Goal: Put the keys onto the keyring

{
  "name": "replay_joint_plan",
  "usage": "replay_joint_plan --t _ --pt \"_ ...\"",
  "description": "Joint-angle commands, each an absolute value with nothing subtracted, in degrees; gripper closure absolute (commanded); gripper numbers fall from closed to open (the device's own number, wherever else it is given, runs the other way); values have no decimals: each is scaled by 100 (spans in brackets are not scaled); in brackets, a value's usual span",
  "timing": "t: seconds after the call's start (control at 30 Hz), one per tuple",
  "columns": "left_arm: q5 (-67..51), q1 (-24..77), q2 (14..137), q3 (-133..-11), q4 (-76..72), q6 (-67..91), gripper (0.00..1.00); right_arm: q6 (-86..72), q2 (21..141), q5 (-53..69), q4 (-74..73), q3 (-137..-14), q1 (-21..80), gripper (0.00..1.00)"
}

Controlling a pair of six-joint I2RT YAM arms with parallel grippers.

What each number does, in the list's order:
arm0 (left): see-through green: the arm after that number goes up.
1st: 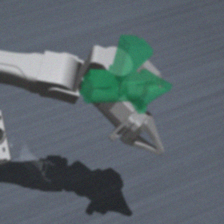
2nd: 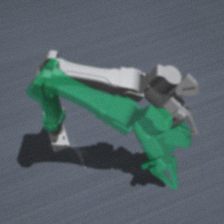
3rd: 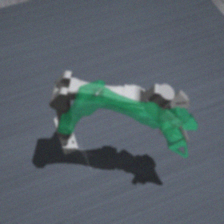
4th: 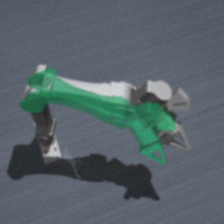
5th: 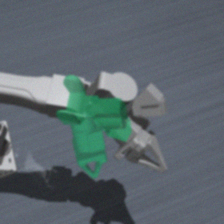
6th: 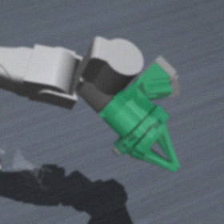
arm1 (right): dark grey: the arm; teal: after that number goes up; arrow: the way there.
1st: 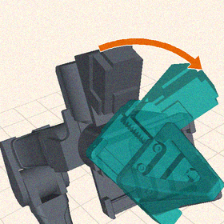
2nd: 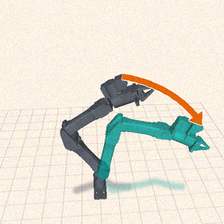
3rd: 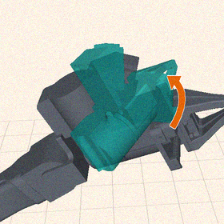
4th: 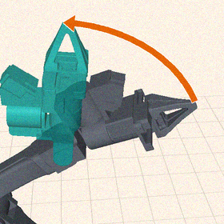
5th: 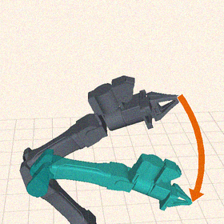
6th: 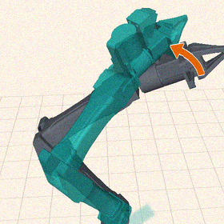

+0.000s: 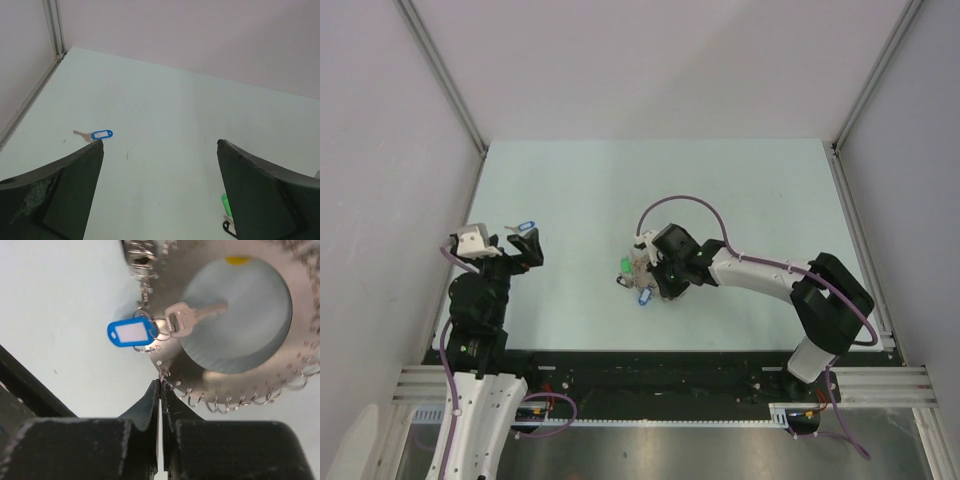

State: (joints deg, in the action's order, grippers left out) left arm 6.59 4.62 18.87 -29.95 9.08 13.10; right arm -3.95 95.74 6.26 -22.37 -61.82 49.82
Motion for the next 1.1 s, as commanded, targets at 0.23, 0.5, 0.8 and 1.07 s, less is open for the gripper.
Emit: replay_joint_plan --t 0.23,0.5,0.8,1.07 --pt "352 492 2206 -3032 835 1371 0 -544 9097 1977 -2927 -5748 4720 98" --pt "211 492 2329 -3041 817 1354 0 -940 8588 1091 -2734 -5529 4553 71" --pt "158 492 2452 -3085 861 1354 0 -1178 7980 370 -2417 -5212 4912 66" --pt "150 483 2478 -3076 853 1354 0 -1582 8042 -325 -2154 -4791 5440 66"
